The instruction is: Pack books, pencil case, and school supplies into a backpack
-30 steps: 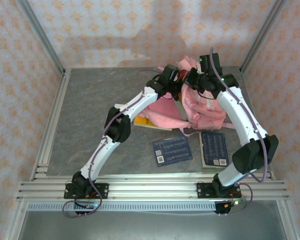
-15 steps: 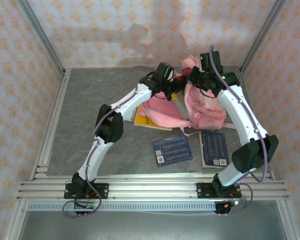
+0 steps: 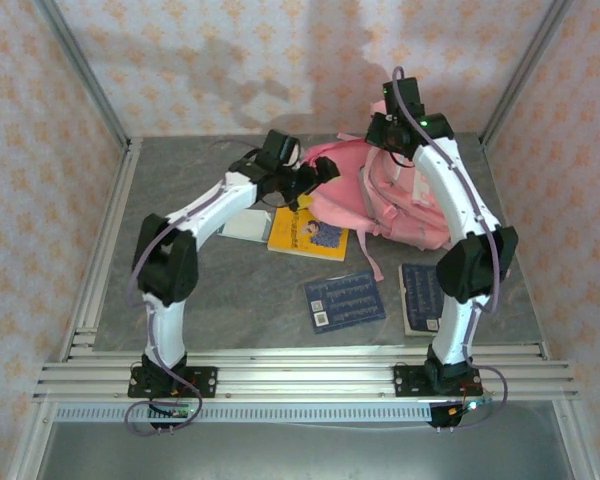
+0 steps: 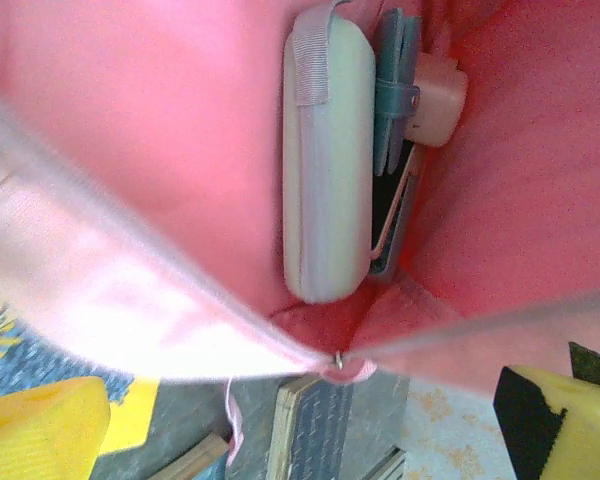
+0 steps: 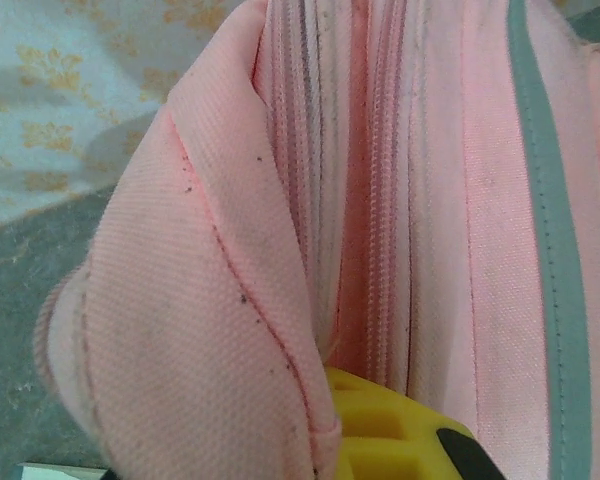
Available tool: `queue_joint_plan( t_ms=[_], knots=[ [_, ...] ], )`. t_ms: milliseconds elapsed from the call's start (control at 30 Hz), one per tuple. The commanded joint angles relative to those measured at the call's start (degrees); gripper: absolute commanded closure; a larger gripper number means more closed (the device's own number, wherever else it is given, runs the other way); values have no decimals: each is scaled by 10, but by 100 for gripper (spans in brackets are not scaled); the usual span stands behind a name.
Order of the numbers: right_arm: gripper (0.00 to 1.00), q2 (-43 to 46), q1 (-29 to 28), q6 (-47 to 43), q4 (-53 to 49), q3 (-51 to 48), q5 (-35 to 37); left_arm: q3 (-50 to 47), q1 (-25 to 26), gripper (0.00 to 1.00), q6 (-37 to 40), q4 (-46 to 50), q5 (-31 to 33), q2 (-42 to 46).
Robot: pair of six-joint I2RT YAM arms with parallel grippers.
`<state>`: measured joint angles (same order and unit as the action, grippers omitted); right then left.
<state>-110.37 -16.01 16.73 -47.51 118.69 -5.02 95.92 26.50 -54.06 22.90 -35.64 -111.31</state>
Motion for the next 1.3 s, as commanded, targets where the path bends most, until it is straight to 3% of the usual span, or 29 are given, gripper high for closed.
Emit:
queue_joint_plan(
  t_ms=[0,133,233,333,367,533,667,833,1000,1167,1267],
  knots=[
    [97,-22,-11,-46,39,34,-12,-65,6,0,19,-2,37,101],
    [87,-14,-38,-63,50,15,-3,-153,6,0,56,39,85,193],
    [65,10,-45,-57,49,-8,5,-207,7,0,76,69,112,246],
    [54,51,-57,-65,60,-51,22,-269,6,1,74,68,122,292],
    [46,66,-61,-67,64,-69,32,-291,7,1,74,62,122,307],
    [39,151,-81,-34,50,-160,65,-360,27,2,92,72,131,347],
    [43,232,-116,40,55,-300,92,-397,88,3,116,58,162,344],
    [62,350,-165,171,63,-526,132,-417,153,5,152,15,182,309],
    [75,449,-207,301,65,-707,143,-400,185,6,193,-17,221,248],
    [91,489,-255,398,38,-804,181,-356,195,8,210,-41,223,160],
    [99,500,-268,424,45,-840,167,-317,196,8,226,-33,213,113]
  ],
)
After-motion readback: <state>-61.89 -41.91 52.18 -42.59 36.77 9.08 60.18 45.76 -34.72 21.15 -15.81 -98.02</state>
